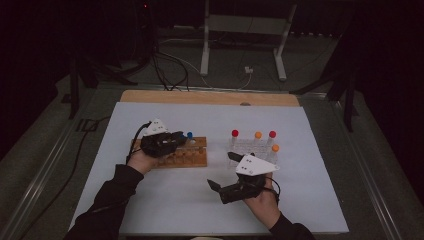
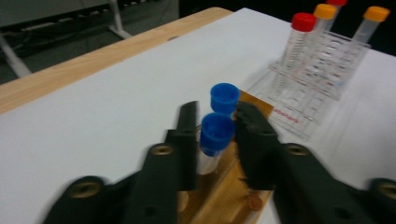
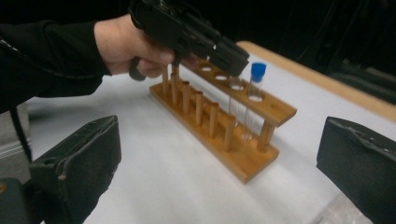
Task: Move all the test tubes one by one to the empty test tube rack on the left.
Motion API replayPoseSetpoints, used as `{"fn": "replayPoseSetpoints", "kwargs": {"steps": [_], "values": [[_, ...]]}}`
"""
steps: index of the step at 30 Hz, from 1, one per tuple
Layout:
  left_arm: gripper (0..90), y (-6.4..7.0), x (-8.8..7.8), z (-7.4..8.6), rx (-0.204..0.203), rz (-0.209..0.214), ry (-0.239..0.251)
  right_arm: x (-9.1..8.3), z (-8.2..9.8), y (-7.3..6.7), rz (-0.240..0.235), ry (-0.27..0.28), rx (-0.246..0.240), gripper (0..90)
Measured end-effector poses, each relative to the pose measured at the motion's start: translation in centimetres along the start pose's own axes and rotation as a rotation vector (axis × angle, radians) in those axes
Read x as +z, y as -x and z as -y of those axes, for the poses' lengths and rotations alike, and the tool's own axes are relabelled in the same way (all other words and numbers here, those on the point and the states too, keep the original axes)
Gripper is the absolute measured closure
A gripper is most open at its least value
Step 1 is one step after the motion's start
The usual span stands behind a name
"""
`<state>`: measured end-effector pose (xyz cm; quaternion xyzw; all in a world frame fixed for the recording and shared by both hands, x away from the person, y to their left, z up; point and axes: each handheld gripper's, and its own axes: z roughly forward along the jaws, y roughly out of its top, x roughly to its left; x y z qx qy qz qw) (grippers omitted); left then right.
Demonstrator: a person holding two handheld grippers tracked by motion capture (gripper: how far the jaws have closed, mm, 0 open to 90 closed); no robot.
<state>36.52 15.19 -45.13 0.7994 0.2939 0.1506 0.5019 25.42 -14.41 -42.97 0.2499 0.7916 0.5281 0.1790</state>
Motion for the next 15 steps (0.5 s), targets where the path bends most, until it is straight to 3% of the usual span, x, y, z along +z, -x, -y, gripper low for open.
{"fn": "replayPoseSetpoints", "kwargs": {"steps": [5,8,15], "values": [[43.0,0.4,-1.6,-0.1,0.007,0.007,0.051,-0.4,-0.3,0.2,-0.008,0.01,0.002,0.0],[32.5,0.7,-2.7,-0.2,0.0,0.018,0.071,-0.9,-0.6,0.2,0.031,0.015,-0.026,0.0],[7.6,2.0,-4.4,0.2,0.005,0.086,0.073,-2.4,-1.1,1.6,0.085,0.031,-0.002,0.0]]}}
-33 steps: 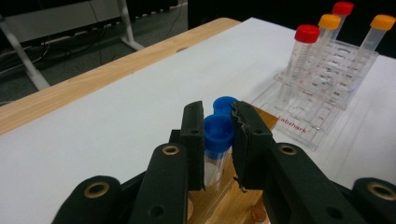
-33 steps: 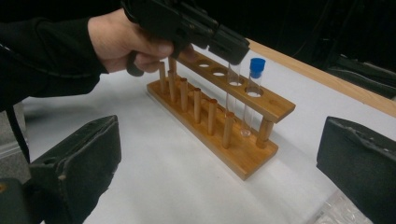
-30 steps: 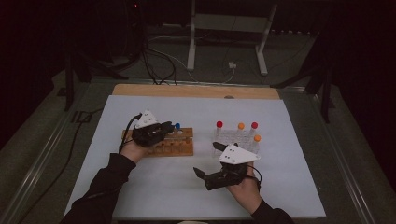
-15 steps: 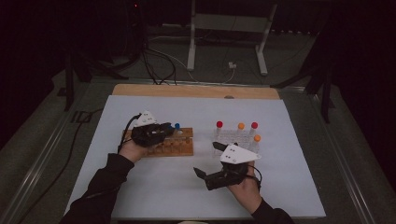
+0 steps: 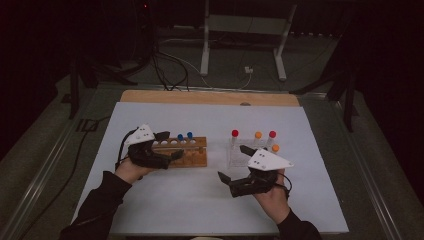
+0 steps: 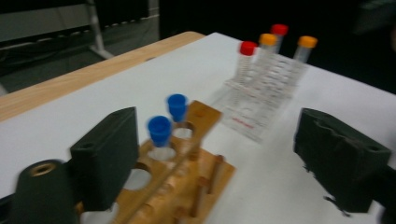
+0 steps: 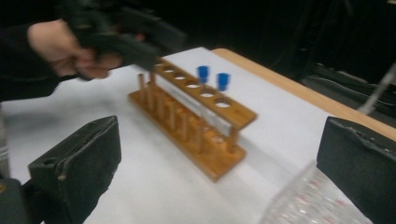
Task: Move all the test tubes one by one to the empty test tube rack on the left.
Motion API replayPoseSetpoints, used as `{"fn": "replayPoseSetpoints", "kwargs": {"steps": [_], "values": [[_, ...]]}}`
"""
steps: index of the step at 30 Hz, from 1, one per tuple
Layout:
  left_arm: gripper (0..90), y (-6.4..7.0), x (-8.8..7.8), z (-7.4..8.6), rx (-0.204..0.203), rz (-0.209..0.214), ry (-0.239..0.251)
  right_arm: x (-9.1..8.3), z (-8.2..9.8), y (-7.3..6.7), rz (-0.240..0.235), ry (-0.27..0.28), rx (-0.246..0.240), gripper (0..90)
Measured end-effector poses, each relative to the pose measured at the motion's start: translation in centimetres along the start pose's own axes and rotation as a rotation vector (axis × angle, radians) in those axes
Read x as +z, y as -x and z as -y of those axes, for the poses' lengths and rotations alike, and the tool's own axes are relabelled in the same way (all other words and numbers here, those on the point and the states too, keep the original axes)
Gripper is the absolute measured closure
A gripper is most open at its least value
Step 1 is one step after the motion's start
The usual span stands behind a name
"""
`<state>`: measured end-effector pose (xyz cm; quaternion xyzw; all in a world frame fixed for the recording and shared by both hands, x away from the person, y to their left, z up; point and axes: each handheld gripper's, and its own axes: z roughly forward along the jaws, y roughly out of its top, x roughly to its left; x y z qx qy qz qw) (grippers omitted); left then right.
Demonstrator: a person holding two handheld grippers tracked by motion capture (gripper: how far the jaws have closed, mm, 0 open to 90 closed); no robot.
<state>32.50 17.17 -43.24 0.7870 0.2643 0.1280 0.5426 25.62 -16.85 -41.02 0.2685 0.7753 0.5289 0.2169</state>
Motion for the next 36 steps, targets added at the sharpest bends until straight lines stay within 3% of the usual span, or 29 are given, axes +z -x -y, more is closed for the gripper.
{"fn": "replayPoseSetpoints", "kwargs": {"steps": [3,19,28,36], "values": [[2.7,0.7,-0.5,0.2,0.003,0.02,0.003,-0.7,0.0,0.9,0.034,0.007,0.008,0.0],[2.6,3.1,-1.6,1.2,0.022,0.099,-0.021,-4.5,2.0,5.6,0.226,-0.006,0.08,0.0],[2.7,3.4,-1.7,1.5,0.026,0.109,-0.022,-5.6,3.6,7.5,0.296,-0.04,0.119,0.0],[2.7,3.3,-1.8,1.6,0.021,0.107,-0.021,-5.8,5.2,8.7,0.345,-0.084,0.182,0.0]]}}
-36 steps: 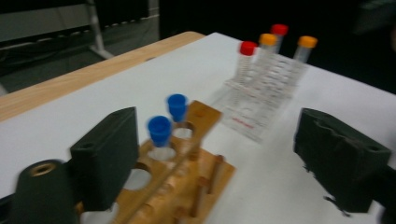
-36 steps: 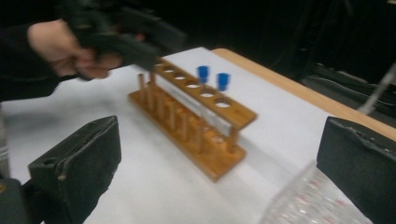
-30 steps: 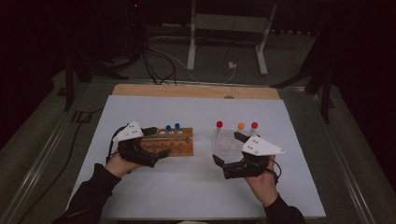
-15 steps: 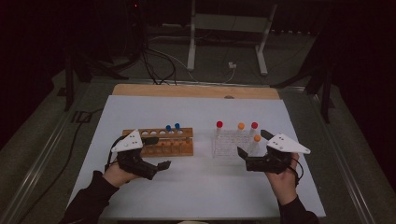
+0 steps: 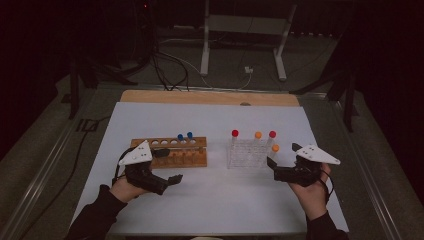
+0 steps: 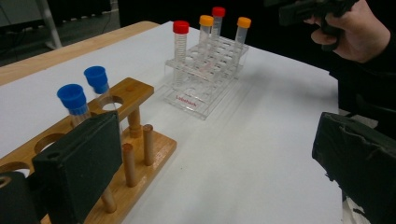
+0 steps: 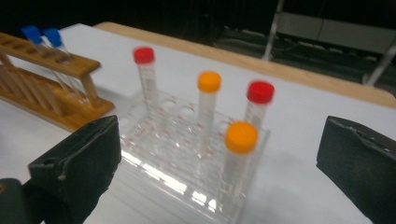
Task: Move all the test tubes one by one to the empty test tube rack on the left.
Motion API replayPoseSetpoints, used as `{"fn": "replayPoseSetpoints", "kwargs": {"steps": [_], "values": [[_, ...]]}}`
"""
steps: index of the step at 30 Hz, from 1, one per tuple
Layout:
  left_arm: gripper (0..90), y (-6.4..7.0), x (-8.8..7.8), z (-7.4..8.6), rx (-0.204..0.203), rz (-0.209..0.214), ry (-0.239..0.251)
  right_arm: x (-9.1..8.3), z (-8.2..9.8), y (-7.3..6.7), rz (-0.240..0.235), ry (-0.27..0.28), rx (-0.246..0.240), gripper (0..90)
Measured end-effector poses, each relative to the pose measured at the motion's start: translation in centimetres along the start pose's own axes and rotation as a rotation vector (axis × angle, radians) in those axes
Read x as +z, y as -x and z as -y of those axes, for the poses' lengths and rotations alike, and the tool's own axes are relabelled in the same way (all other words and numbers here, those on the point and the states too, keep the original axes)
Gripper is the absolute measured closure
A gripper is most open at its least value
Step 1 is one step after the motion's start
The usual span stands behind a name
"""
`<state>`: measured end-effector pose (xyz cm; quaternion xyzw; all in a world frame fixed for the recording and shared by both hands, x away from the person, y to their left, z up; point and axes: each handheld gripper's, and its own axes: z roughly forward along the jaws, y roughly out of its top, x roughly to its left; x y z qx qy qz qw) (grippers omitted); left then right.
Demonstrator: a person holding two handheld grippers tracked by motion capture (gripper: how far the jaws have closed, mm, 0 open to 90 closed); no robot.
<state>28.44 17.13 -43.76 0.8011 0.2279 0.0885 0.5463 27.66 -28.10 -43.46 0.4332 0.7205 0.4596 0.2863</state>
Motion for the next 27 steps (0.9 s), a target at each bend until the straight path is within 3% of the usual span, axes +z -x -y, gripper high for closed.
{"fn": "replayPoseSetpoints", "kwargs": {"steps": [3,8,15,18,27], "values": [[2.7,0.0,0.0,0.0,-0.002,0.0,0.001,0.4,0.5,0.3,0.011,-0.027,0.009,0.0],[2.6,0.0,0.0,0.0,0.0,-0.002,0.001,1.1,1.1,0.8,0.025,-0.06,0.04,7.6],[2.7,-0.1,0.0,0.1,-0.006,-0.003,0.002,1.9,1.6,0.8,0.027,-0.123,0.041,27.5],[2.7,-0.1,0.1,0.1,-0.005,-0.004,0.001,2.1,1.7,1.0,0.015,-0.136,0.048,41.2],[2.7,-0.1,0.1,0.1,-0.002,-0.005,-0.001,2.9,1.9,1.3,0.014,-0.17,0.066,55.6]]}}
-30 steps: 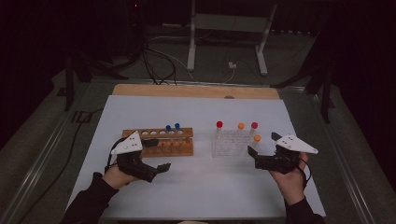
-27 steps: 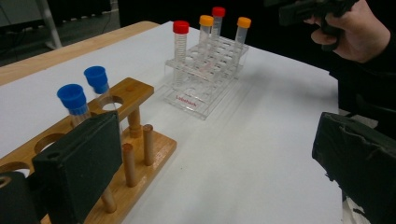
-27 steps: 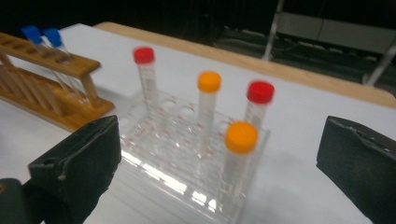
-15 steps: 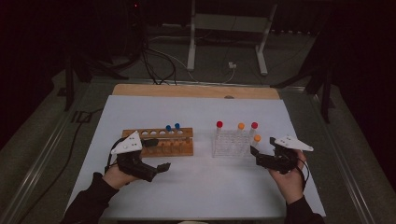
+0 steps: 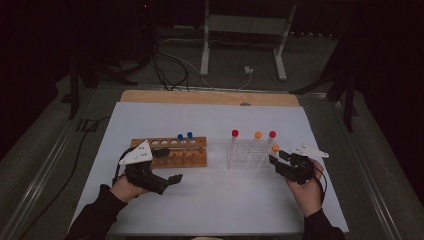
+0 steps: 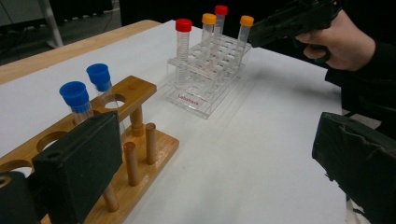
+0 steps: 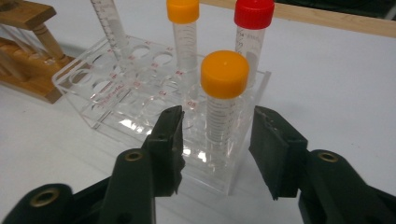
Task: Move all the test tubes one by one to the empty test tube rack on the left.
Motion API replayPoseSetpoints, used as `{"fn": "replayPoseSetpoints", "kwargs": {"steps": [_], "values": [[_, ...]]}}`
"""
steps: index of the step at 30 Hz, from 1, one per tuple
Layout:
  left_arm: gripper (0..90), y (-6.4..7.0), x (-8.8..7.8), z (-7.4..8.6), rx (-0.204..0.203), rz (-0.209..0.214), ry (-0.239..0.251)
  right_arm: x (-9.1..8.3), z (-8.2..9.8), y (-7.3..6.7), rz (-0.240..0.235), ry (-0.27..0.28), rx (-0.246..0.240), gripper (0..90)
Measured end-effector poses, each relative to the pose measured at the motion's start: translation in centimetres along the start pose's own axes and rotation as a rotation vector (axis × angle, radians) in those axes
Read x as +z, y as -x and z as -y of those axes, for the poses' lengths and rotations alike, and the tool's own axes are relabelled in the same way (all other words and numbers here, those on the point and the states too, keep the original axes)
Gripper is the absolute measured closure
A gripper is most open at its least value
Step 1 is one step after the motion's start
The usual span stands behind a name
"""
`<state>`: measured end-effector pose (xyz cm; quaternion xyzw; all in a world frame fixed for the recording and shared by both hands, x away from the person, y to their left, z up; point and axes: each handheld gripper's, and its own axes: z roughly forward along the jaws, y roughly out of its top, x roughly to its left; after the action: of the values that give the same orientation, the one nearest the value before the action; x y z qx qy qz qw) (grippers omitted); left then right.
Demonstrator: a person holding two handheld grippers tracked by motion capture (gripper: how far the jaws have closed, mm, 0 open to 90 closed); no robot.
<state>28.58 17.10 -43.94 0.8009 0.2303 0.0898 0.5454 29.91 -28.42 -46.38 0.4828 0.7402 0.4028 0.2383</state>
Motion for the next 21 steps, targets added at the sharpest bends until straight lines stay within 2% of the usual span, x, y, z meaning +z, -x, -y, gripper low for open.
{"fn": "replayPoseSetpoints", "kwargs": {"steps": [7,12,17,21], "values": [[2.7,-0.03,0.0,0.01,0.001,0.0,-0.002,0.74,-0.23,-0.12,-0.017,-0.015,-0.008,64.9],[2.7,-0.1,-0.04,0.0,0.002,-0.003,-0.001,0.89,-0.32,-0.07,0.002,-0.02,-0.016,72.7],[2.7,-0.09,-0.05,-0.02,0.002,-0.002,-0.001,0.94,-0.39,-0.13,0.017,-0.021,-0.028,74.3],[2.7,-0.14,-0.07,-0.03,0.0,-0.002,0.0,0.79,-0.53,-0.05,0.011,-0.015,-0.023,74.6]]}}
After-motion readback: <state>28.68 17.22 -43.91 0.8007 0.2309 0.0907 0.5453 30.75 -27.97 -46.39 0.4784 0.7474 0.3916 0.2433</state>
